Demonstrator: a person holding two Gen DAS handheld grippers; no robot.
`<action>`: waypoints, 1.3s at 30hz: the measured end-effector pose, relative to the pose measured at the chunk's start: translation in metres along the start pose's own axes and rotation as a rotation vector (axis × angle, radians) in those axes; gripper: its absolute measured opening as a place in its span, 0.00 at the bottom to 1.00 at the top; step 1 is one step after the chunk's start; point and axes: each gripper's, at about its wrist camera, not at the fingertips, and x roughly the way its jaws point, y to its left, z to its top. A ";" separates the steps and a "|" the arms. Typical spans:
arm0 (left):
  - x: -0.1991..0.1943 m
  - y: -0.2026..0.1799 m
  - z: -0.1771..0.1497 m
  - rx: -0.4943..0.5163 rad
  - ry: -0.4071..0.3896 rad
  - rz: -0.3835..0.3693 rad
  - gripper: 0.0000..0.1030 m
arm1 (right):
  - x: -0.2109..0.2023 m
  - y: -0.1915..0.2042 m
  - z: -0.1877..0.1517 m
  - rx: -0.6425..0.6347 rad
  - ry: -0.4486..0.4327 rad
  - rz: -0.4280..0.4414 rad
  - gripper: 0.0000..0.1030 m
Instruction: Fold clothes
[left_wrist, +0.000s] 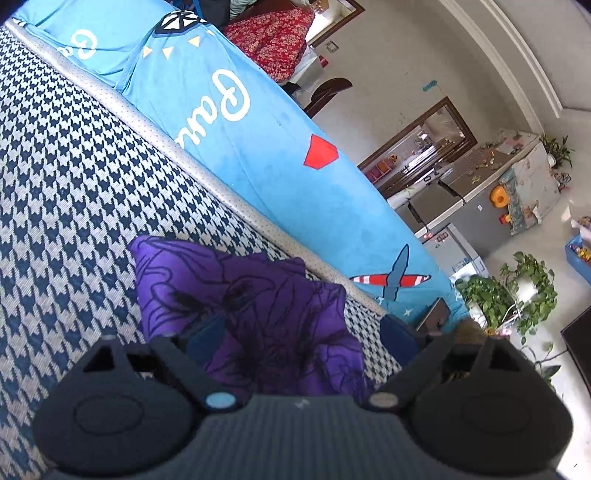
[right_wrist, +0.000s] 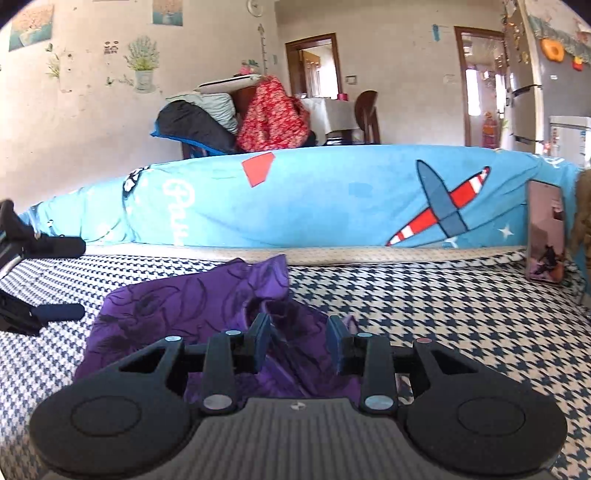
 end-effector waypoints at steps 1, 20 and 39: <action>0.000 0.000 -0.003 0.017 0.010 0.014 0.89 | 0.005 0.000 0.003 0.005 0.009 0.023 0.32; 0.016 -0.009 -0.030 0.143 0.130 0.073 0.96 | 0.097 -0.040 0.026 0.208 0.137 0.183 0.44; 0.015 -0.015 -0.041 0.201 0.143 0.116 0.99 | 0.121 -0.031 0.044 0.179 0.042 0.221 0.07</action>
